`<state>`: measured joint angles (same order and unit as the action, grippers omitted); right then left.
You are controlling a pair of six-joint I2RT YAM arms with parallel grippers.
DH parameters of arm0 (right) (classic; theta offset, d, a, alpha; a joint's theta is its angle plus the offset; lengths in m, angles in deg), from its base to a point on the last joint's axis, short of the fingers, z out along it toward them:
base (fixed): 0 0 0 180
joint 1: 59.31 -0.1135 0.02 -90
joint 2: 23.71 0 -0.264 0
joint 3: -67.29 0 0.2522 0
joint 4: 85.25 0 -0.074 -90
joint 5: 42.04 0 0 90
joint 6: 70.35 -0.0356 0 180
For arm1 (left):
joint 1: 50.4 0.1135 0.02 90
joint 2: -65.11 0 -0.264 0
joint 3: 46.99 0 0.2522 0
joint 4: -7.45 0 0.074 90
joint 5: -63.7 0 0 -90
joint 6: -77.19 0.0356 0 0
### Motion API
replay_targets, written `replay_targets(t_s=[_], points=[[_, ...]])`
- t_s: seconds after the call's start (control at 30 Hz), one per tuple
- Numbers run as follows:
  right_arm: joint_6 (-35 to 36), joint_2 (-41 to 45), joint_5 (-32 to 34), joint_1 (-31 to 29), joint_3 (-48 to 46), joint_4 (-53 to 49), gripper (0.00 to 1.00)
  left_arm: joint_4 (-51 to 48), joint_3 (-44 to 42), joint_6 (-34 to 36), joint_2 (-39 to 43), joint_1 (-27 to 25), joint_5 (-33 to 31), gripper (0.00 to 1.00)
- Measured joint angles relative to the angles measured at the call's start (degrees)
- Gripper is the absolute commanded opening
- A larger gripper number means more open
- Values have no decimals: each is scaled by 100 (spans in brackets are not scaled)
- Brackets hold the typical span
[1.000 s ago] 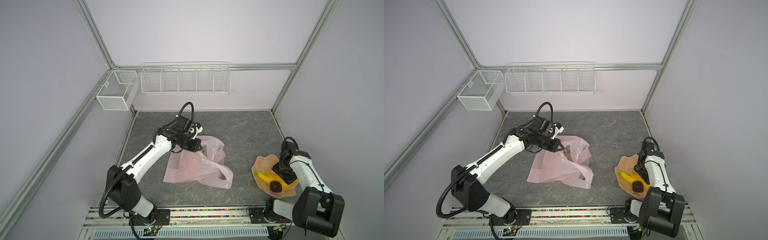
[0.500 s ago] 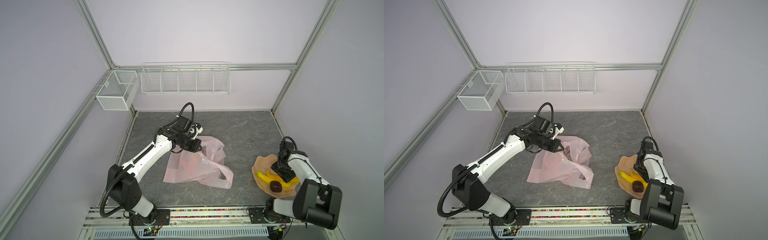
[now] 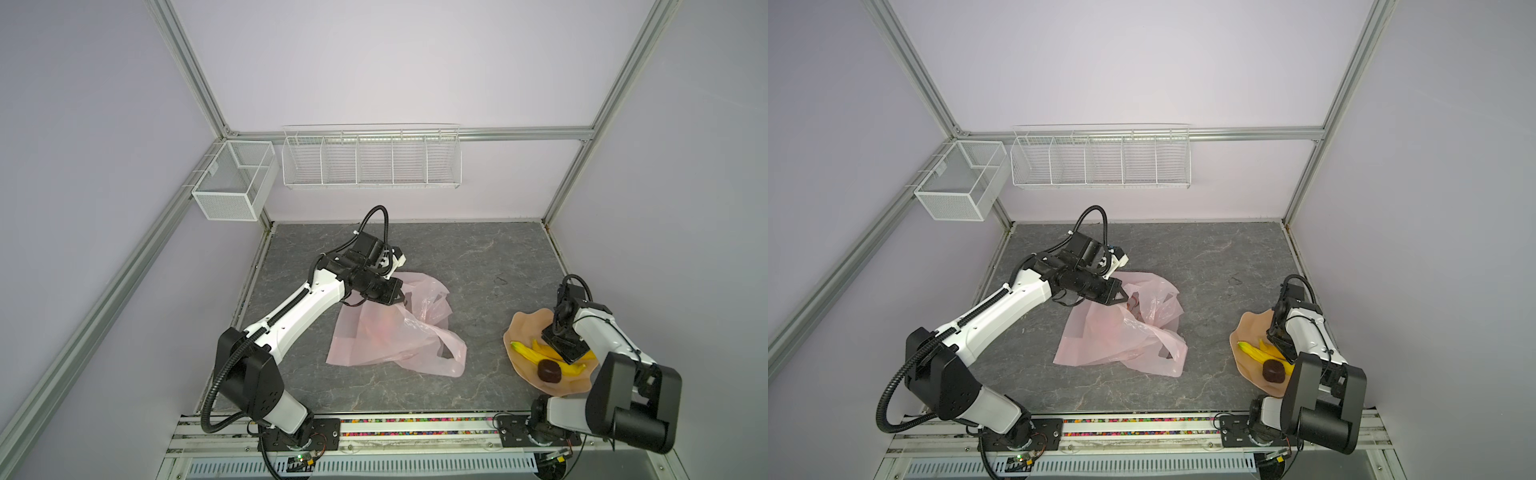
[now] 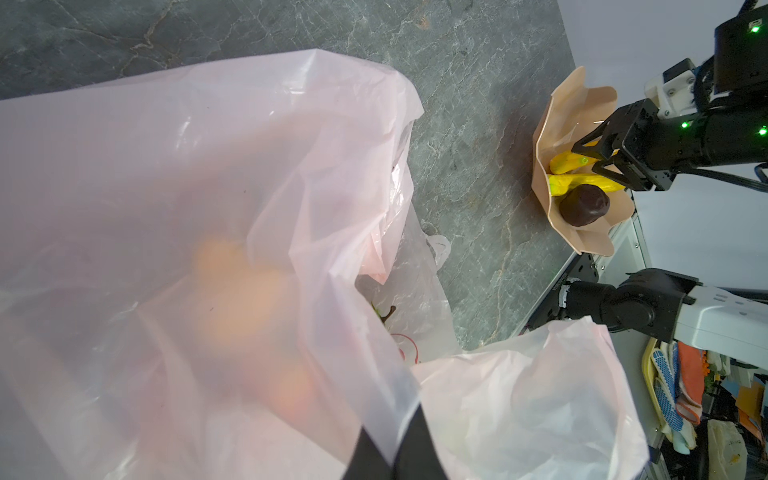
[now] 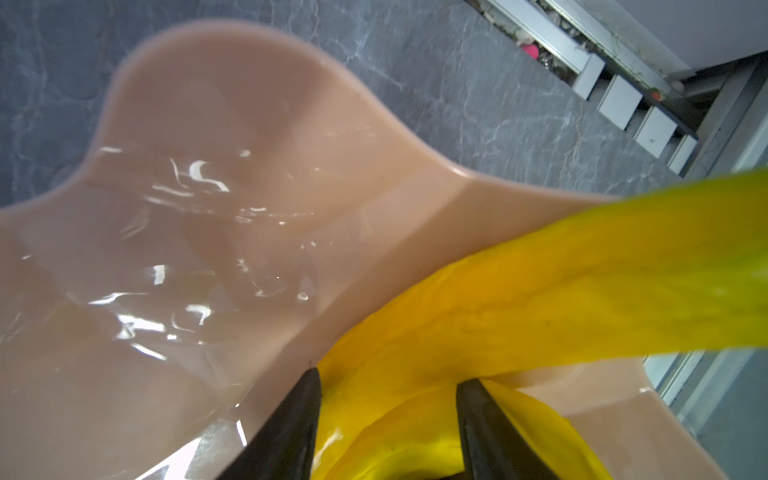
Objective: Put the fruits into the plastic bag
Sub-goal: 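Lower the right gripper onto the upper yellow banana and close on it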
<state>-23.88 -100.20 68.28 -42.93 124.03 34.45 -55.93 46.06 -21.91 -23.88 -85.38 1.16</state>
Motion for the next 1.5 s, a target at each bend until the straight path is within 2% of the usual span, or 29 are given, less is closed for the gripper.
replay_targets(t_s=[0.47,0.6,0.83,0.9,1.13,1.5], points=[[-52,-146,345,-529,15,87,26,-39,66,0,-17,0,-20,0],[-61,155,376,-640,63,-24,19,-37,66,0,-17,0,-28,0],[22,994,323,-710,184,-149,15,-35,63,-2,-13,0,-44,0],[63,1156,267,-710,184,-188,19,-35,63,-4,-9,0,-42,0],[269,1097,188,-706,175,-238,51,-24,39,-4,50,0,-39,0],[334,105,131,-667,57,151,65,-42,4,-2,127,0,-44,0]])
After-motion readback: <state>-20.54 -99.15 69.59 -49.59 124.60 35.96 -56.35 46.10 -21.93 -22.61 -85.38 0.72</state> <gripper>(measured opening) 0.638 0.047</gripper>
